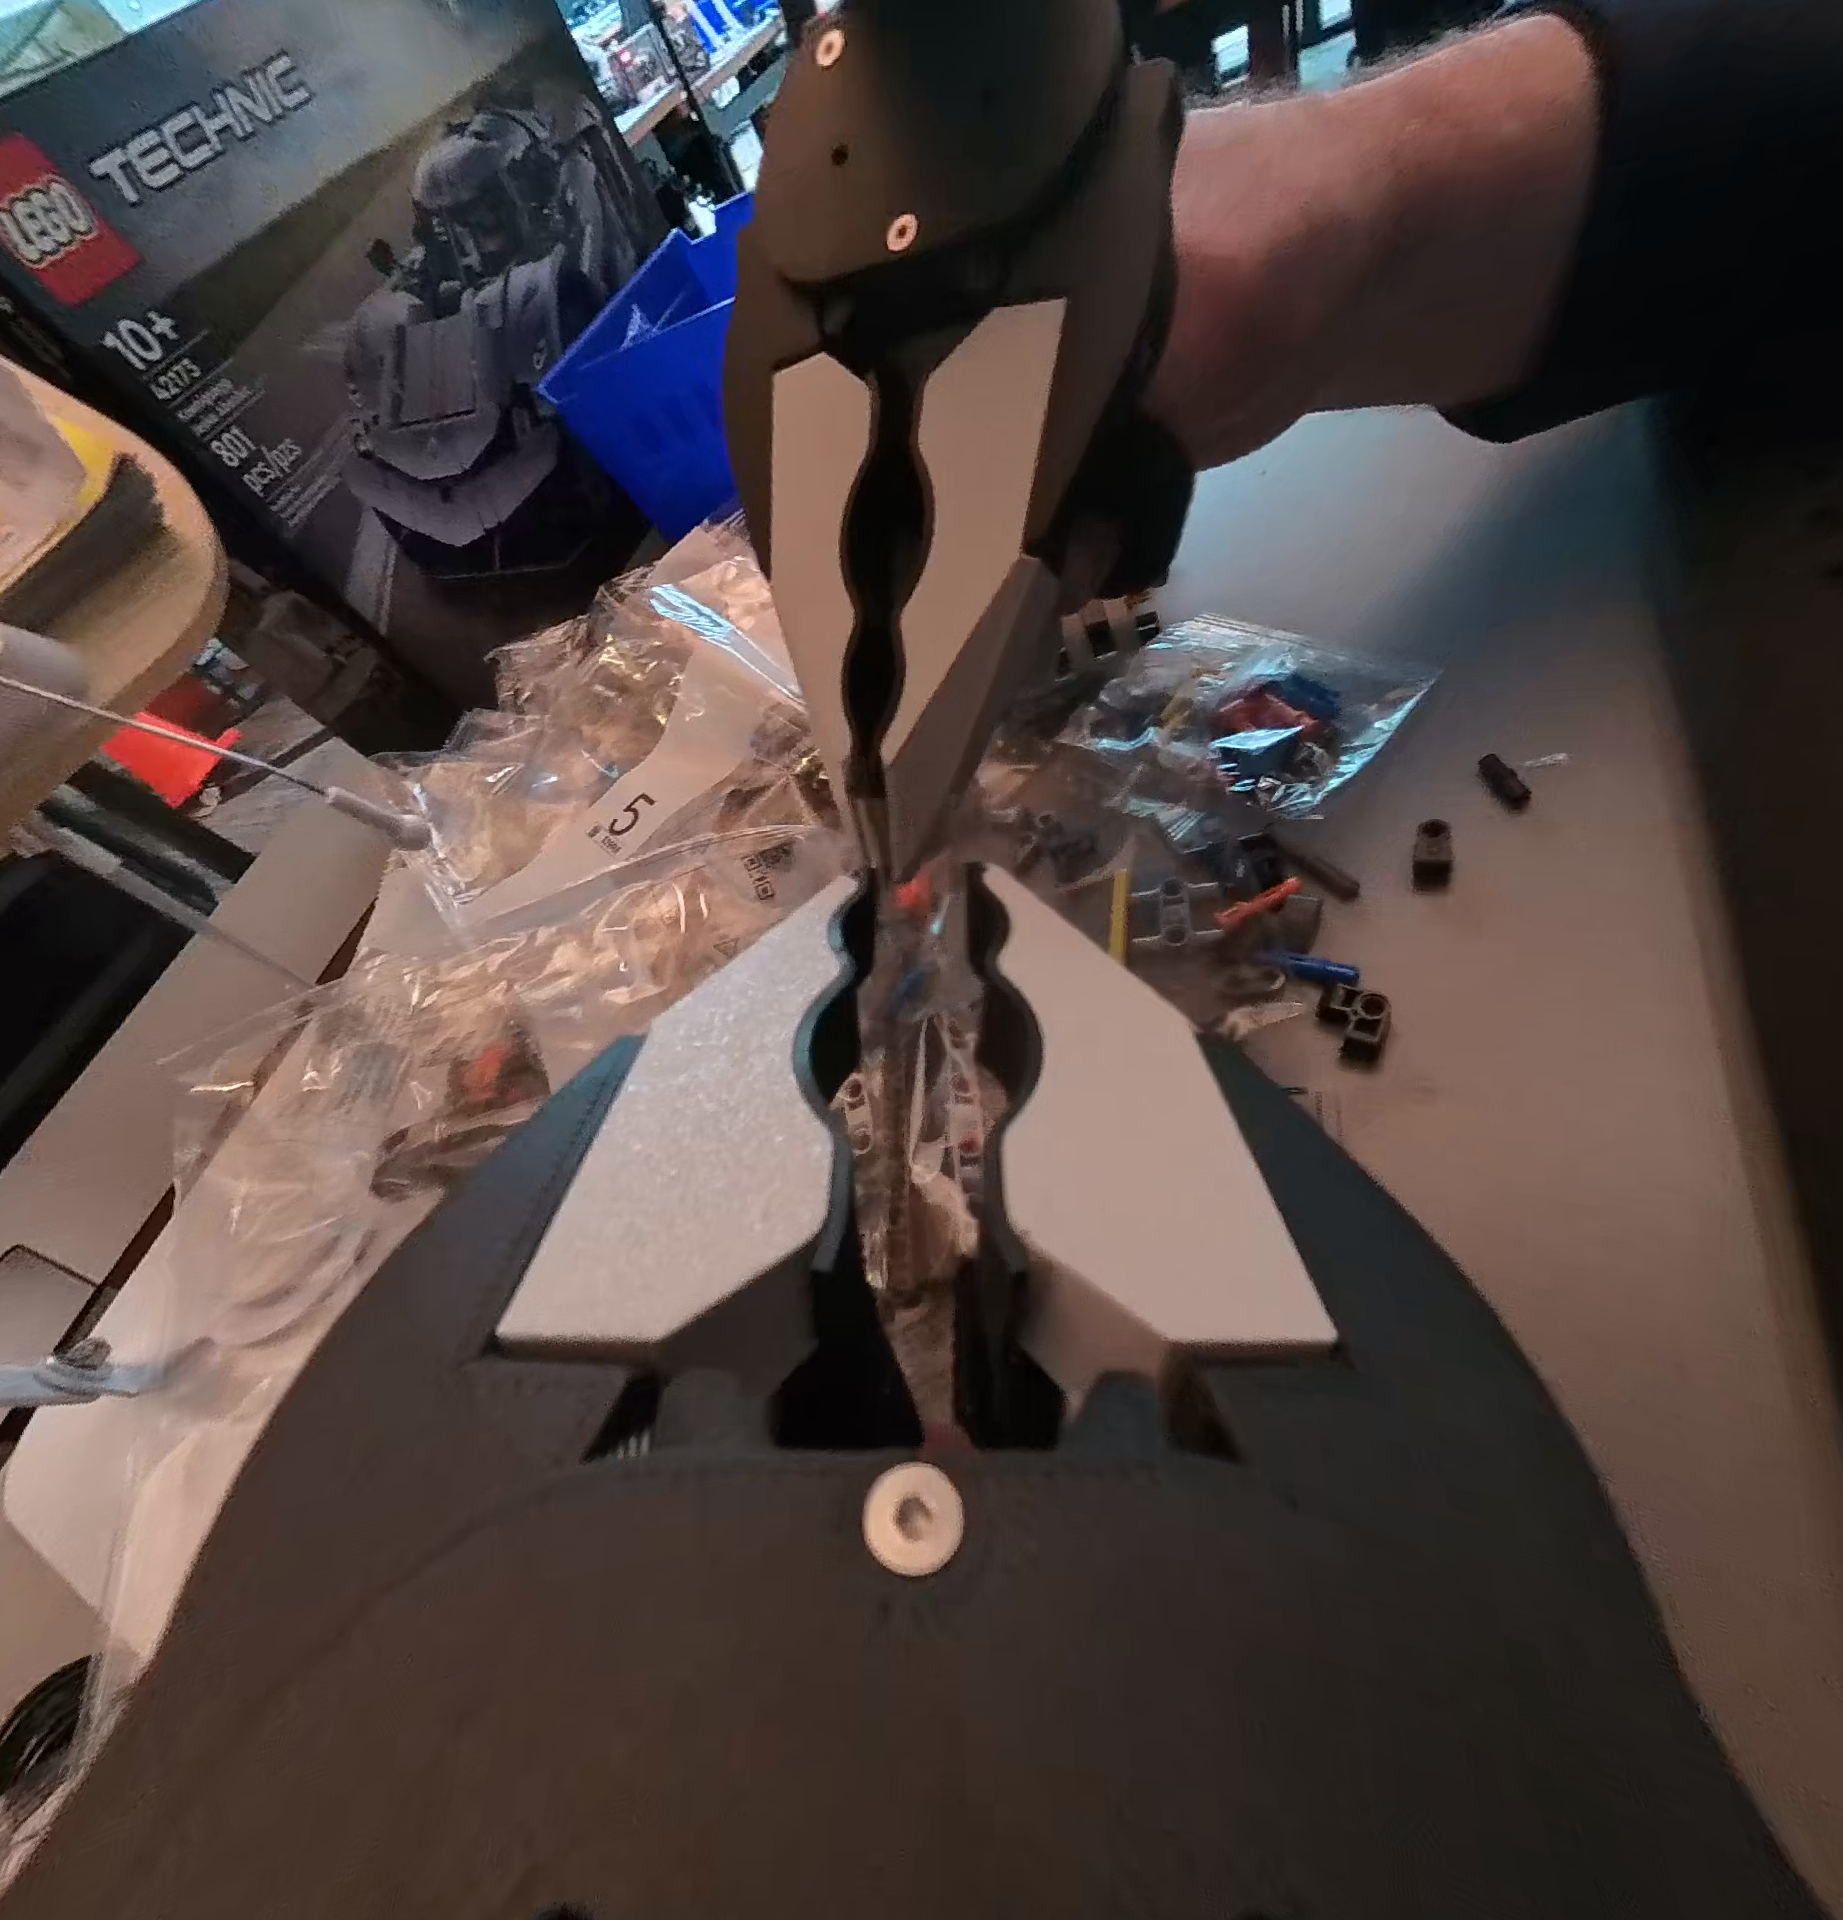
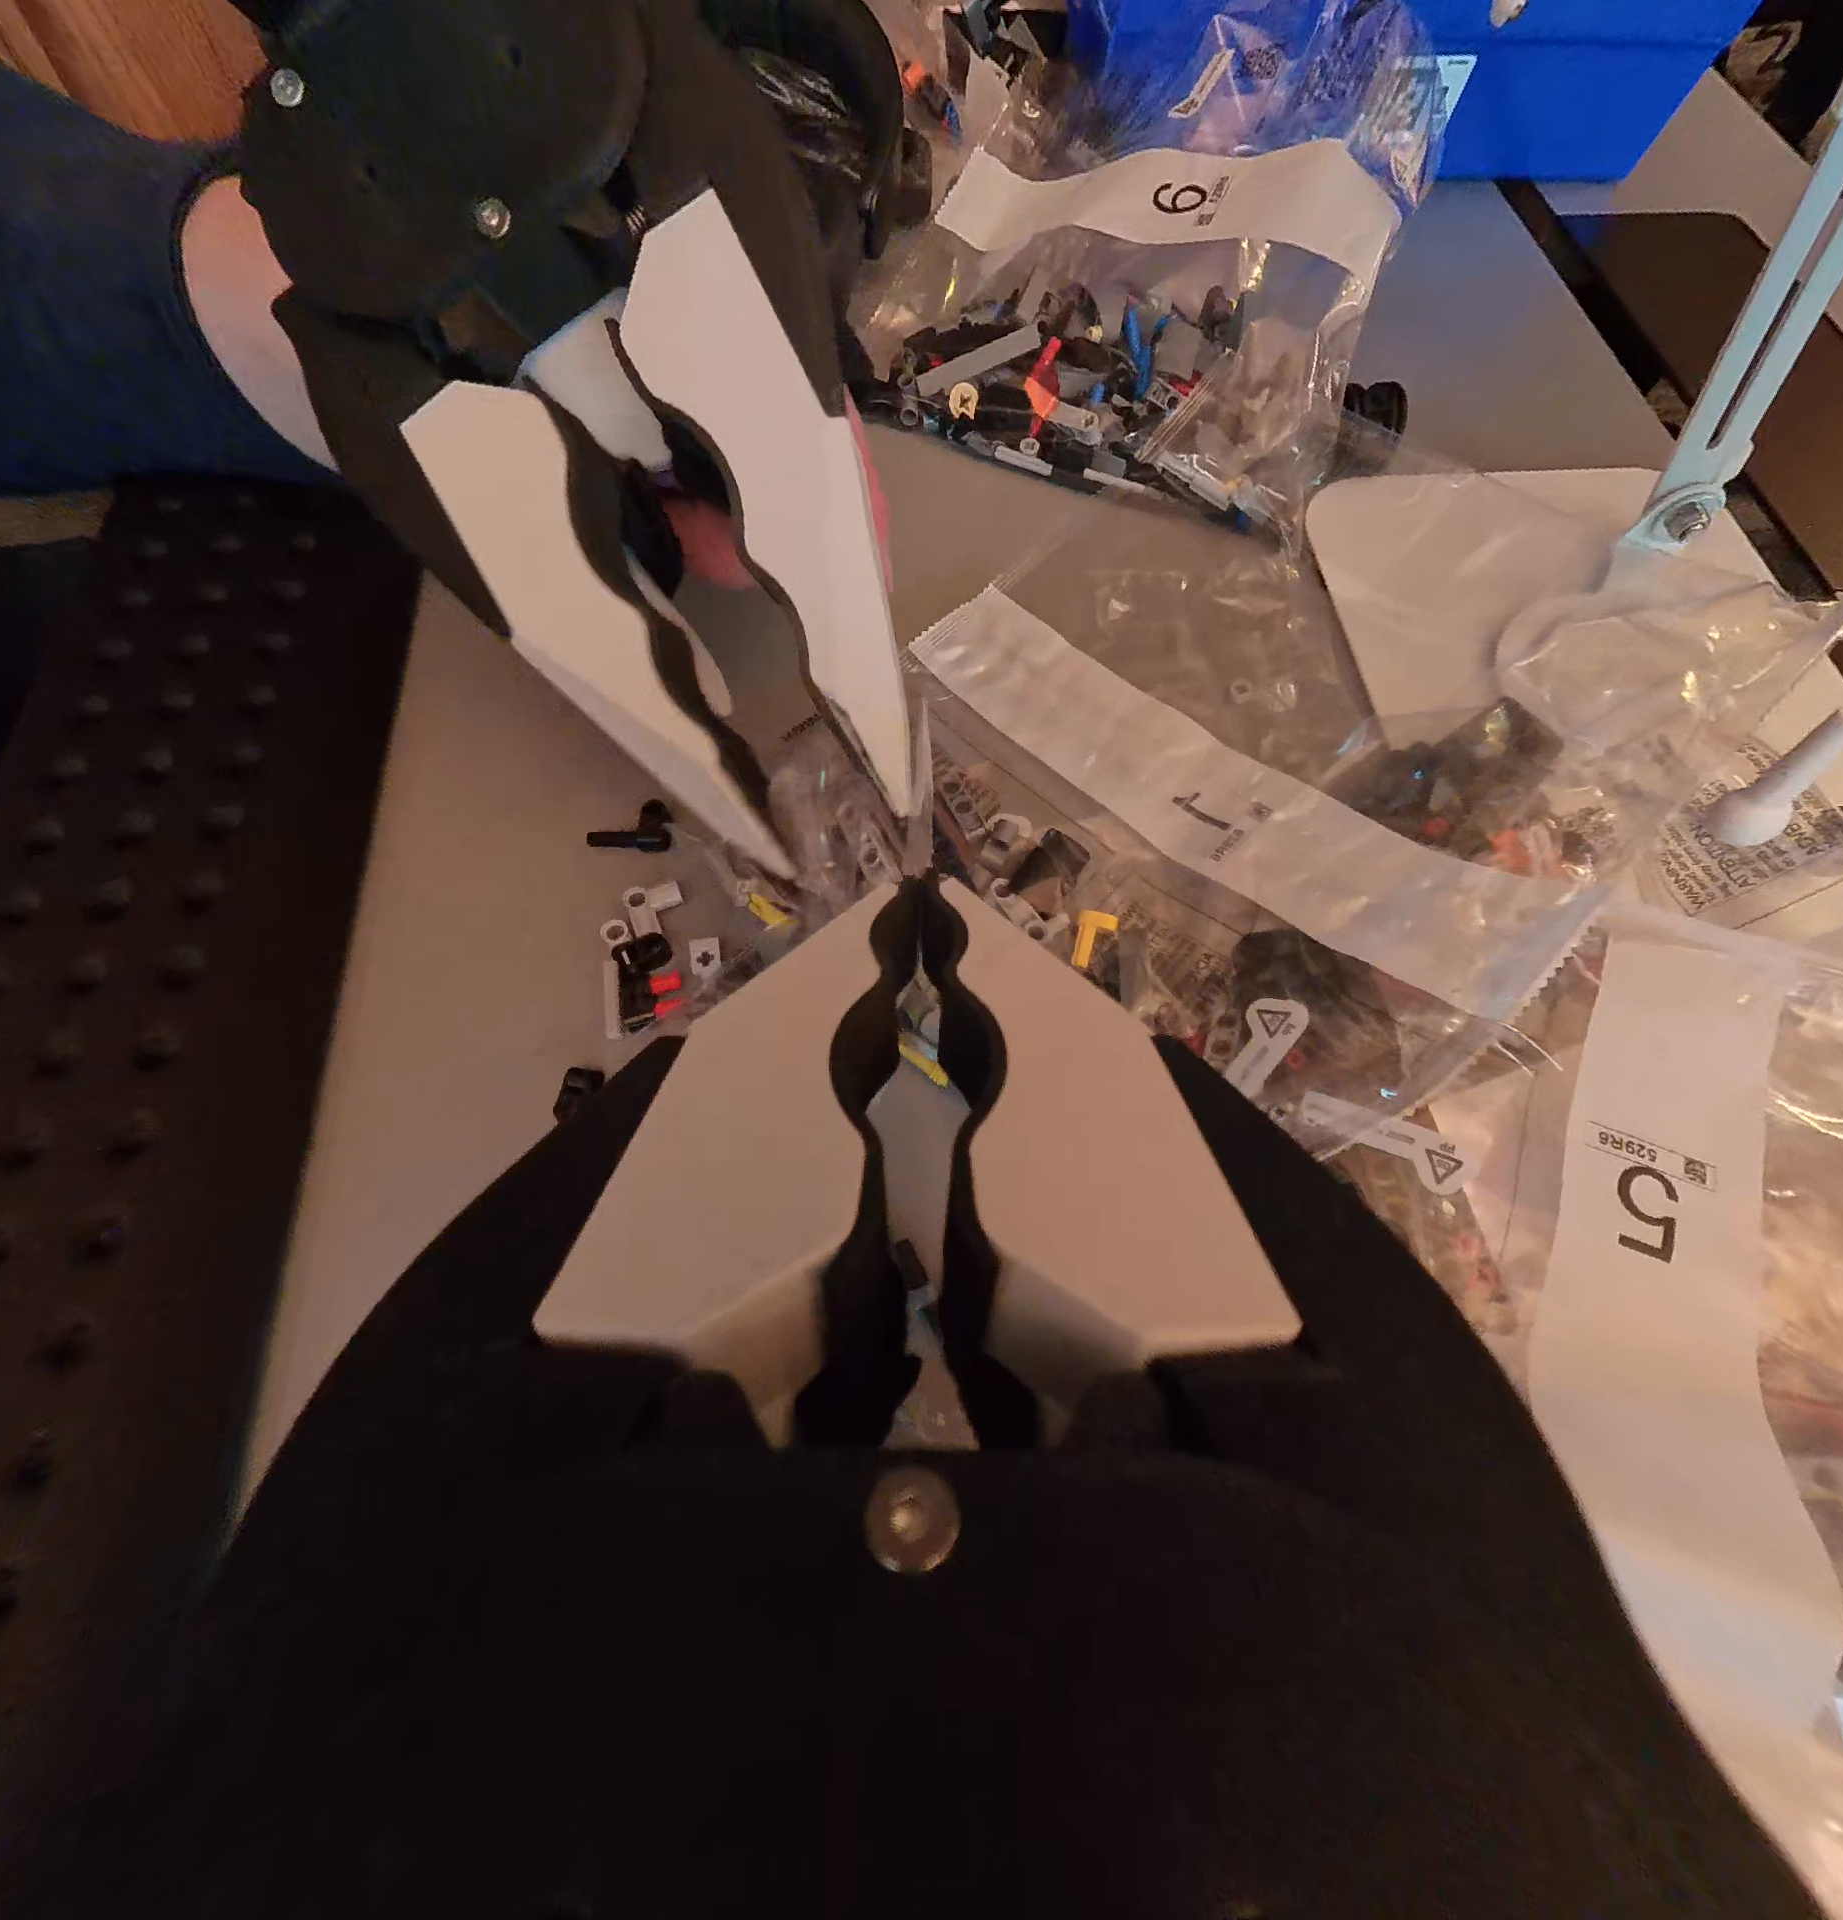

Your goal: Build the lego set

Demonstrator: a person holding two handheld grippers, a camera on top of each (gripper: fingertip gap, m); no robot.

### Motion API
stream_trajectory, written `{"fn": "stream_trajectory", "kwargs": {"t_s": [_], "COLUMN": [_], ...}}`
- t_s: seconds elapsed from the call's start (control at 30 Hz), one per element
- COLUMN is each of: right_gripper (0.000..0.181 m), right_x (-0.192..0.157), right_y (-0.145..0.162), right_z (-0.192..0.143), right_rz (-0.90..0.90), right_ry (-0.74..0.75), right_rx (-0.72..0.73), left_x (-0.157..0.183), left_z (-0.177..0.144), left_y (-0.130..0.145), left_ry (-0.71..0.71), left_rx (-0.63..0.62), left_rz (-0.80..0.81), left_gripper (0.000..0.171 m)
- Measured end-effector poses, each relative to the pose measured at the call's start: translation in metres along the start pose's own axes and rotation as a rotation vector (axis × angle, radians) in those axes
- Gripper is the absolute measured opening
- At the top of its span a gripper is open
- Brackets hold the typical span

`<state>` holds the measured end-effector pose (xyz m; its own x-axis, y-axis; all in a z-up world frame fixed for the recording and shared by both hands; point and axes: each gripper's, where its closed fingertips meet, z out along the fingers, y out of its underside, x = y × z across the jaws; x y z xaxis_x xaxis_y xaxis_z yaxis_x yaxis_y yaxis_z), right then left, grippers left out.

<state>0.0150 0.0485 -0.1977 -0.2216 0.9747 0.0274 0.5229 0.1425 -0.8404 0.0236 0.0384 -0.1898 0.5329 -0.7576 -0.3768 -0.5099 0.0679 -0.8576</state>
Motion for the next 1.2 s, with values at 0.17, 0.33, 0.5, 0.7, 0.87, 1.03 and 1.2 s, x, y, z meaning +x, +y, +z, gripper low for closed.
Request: {"fn": "stream_trajectory", "kwargs": {"t_s": [0.17,0.33,0.5,0.7,0.87,1.03,1.2], "right_gripper": [0.000,0.000,0.000,0.000,0.000,0.000,0.000], "right_x": [0.000,-0.003,-0.004,-0.003,-0.003,-0.005,-0.004], "right_y": [0.001,-0.005,-0.010,-0.018,-0.018,-0.018,-0.014], "right_z": [0.001,0.002,-0.001,-0.008,-0.009,-0.008,-0.010], "right_rz": [-0.023,-0.040,0.011,0.069,0.060,0.069,0.053], "right_ry": [0.013,0.016,-0.031,-0.074,-0.074,-0.082,-0.075], "right_rx": [-0.013,0.010,0.082,0.159,0.157,0.160,0.137], "left_x": [-0.007,-0.018,-0.020,-0.027,-0.028,-0.028,-0.035], "left_z": [-0.001,-0.006,-0.009,-0.017,-0.018,-0.019,-0.022], "left_y": [0.002,-0.001,-0.005,-0.011,-0.011,-0.010,-0.010], "left_ry": [-0.027,-0.051,-0.031,-0.012,0.004,0.000,-0.011], "left_rx": [-0.006,0.025,0.063,0.126,0.141,0.138,0.162], "left_rz": [-0.027,-0.139,-0.207,-0.295,-0.336,-0.310,-0.354], "left_gripper": [0.000,0.000,0.000,0.000,0.000,0.000,0.000]}}
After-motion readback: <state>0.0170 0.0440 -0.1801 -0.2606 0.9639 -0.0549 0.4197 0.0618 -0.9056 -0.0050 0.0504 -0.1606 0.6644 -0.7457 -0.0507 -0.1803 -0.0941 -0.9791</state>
